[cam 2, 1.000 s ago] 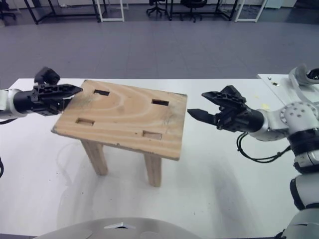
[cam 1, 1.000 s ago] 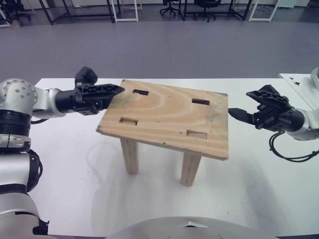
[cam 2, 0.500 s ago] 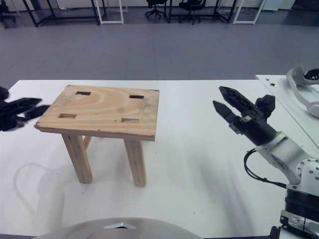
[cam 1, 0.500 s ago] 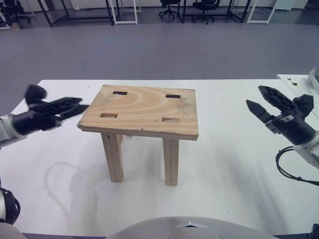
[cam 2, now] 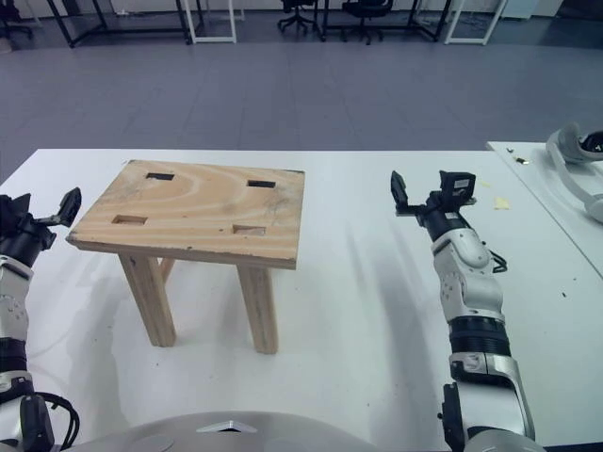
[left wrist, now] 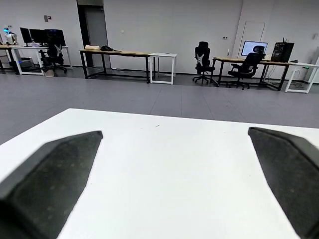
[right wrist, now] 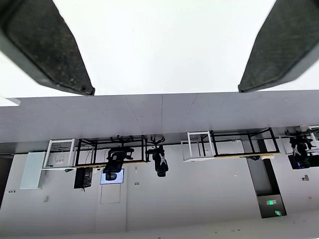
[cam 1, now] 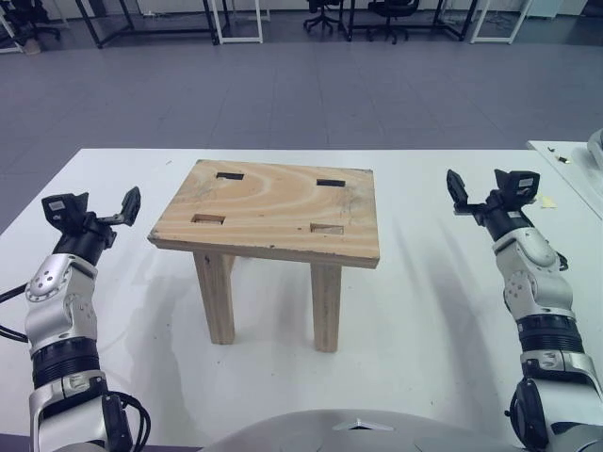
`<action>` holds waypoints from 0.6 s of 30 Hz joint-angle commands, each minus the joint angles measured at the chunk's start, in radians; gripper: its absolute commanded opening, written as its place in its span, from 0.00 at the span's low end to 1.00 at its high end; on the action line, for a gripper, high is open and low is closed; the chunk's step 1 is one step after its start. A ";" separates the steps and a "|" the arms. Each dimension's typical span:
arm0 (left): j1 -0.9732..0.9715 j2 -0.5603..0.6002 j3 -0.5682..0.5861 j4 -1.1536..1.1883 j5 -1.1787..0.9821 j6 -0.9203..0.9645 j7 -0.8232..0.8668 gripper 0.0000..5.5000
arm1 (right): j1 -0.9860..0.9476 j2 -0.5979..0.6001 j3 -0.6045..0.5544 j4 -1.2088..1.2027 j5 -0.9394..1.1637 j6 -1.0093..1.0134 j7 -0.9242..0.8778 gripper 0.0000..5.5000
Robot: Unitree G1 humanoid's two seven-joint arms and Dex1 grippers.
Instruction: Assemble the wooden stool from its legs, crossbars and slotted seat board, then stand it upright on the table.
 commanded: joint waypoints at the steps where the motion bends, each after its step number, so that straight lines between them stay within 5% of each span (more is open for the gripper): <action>1: -0.007 0.024 0.014 -0.005 0.018 0.001 0.018 0.98 | -0.036 0.031 -0.048 0.038 -0.011 -0.031 0.032 0.98; 18: 0.031 -0.040 0.051 -0.134 -0.081 0.081 0.051 0.98 | -0.051 0.069 -0.122 0.059 -0.090 -0.053 0.100 0.98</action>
